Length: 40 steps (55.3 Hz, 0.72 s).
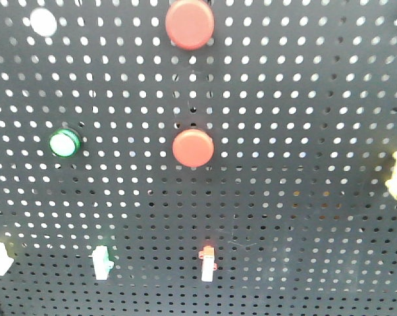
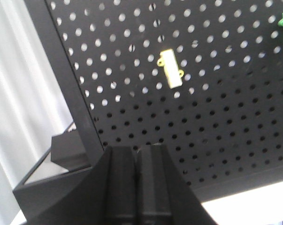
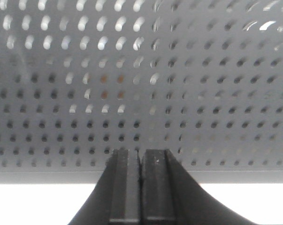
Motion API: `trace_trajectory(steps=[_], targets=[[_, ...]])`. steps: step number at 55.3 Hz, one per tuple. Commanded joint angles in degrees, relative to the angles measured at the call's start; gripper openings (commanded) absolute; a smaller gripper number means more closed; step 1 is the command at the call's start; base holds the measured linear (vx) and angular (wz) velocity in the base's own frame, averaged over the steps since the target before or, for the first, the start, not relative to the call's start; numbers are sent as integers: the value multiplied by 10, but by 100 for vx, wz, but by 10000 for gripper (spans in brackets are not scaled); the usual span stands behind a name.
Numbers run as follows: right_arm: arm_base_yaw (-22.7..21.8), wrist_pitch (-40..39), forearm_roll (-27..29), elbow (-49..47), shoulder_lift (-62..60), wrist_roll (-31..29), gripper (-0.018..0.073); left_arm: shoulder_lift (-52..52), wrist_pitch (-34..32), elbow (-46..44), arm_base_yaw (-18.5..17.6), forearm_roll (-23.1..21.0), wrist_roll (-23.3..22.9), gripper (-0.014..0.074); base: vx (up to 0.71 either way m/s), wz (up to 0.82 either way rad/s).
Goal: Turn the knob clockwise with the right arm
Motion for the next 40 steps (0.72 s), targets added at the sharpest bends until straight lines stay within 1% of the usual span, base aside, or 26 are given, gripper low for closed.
trace_trajectory(steps=[1,40], targets=[[-6,-44,-6,6,-6,1,2,-9,-44,19,-4,-3,-2,-6,0,0],[-6,-44,-6,6,-8,1,2,-9,-44,19,-4,-3,-2,-6,0,0]])
